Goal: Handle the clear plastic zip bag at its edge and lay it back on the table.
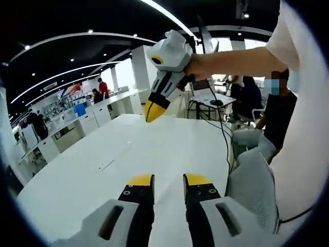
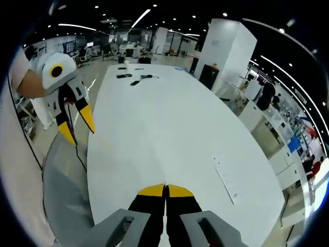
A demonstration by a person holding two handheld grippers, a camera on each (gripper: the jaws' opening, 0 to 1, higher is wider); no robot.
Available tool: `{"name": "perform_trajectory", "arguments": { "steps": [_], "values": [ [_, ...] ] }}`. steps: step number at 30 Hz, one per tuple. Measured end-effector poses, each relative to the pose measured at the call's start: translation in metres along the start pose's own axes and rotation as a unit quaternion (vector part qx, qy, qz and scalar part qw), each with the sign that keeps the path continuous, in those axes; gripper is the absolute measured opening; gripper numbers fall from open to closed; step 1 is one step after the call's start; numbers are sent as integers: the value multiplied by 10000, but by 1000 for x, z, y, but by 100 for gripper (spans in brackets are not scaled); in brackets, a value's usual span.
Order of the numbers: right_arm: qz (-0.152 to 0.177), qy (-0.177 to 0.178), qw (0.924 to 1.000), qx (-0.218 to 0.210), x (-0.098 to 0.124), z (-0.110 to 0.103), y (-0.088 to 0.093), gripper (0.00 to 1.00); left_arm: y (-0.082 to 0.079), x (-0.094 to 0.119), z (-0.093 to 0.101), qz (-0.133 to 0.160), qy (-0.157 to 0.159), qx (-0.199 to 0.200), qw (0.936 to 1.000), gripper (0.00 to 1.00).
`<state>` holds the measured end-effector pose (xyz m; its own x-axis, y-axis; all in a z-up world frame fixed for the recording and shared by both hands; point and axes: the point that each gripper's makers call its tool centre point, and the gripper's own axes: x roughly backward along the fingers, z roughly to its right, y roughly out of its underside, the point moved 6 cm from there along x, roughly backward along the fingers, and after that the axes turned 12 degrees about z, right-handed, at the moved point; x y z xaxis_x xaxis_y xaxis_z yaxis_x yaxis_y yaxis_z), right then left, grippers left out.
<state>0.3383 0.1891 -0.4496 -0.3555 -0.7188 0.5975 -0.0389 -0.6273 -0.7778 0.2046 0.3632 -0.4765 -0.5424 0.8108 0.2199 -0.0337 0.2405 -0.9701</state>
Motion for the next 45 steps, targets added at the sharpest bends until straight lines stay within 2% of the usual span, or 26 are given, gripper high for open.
{"name": "perform_trajectory", "arguments": {
  "steps": [11,12,17,21,25,26,27,29,32,36,37,38,42,45],
  "values": [
    [123,496,9981,343,-17,46,-9,0,16,6,-8,-108,-250,209,9994,33],
    [81,551,9977,380,-21,55,-8,0,17,6,-8,-106,-268,232,9993,33],
    [-3,693,9962,536,-34,72,-2,0,23,9,-11,-140,-363,306,9988,37],
    [-17,893,9932,743,-41,82,-4,0,25,9,-12,-166,-440,343,9983,41],
    [-166,1184,9863,1133,-52,89,-1,0,27,8,-12,-191,-477,392,9979,41],
    [-247,1221,9841,1269,-53,89,1,0,27,8,-12,-194,-476,400,9979,41],
    [-208,1198,9854,1191,-56,88,2,0,28,8,-13,-205,-480,401,9978,41],
    [-305,1269,9807,1458,-60,87,4,0,29,7,-14,-219,-491,417,9977,41],
    [-303,1279,9791,1552,-67,82,12,0,30,6,-16,-230,-505,440,9975,41],
    [-437,1285,9741,1810,-79,61,29,0,32,4,-15,-258,-493,483,9973,41],
    [-517,1214,9687,2105,-84,52,35,0,33,3,-14,-272,-484,491,9973,41],
    [-554,1286,9662,2165,-86,47,40,0,34,2,-14,-280,-477,496,9972,41],
    [-606,1136,9682,2147,-106,14,64,0,36,0,-13,-295,-456,526,9971,41],
    [-653,966,9730,1992,-116,-6,78,0,38,-1,-12,-309,-433,557,9970,41]
  ]
}}
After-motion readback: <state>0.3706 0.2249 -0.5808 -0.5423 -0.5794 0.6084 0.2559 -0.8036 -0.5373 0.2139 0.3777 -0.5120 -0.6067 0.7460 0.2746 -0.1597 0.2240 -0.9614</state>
